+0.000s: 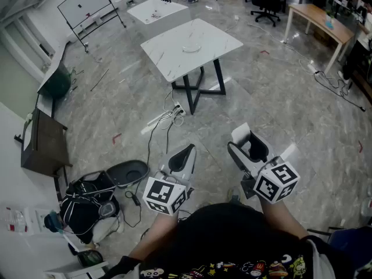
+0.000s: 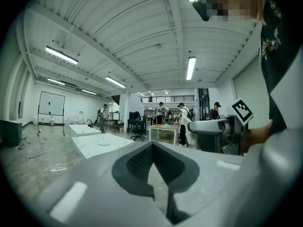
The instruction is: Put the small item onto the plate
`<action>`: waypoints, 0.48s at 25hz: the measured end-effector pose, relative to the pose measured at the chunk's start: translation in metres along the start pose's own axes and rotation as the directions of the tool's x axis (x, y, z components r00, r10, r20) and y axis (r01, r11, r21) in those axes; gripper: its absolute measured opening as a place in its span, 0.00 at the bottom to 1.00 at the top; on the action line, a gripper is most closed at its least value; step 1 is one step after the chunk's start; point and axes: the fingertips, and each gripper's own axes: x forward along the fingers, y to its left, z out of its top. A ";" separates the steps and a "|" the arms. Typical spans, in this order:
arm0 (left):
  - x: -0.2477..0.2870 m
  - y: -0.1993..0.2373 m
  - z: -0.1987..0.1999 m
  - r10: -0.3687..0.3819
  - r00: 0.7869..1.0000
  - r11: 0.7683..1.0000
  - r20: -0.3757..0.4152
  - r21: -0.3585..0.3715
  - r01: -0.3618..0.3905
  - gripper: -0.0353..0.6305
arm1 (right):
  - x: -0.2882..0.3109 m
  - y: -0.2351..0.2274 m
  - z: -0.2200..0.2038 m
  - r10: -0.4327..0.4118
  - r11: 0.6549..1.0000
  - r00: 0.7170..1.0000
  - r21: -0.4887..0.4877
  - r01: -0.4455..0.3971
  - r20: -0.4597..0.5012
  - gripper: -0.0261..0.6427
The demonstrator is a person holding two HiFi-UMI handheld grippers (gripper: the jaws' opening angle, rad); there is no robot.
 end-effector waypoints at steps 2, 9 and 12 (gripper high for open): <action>0.001 0.001 -0.003 0.002 1.000 1.000 0.000 0.001 -0.002 0.05 | 0.001 0.000 0.000 -0.004 1.000 1.000 -0.018 0.004 0.005 0.53; 0.031 -0.001 -0.006 0.008 1.000 1.000 -0.013 -0.007 -0.008 0.05 | 0.009 -0.024 0.004 0.014 0.999 1.000 -0.029 -0.014 -0.005 0.53; 0.052 -0.005 -0.008 0.023 0.999 1.000 -0.022 -0.012 -0.023 0.05 | 0.013 -0.043 0.007 0.029 0.999 0.999 -0.031 -0.030 -0.022 0.53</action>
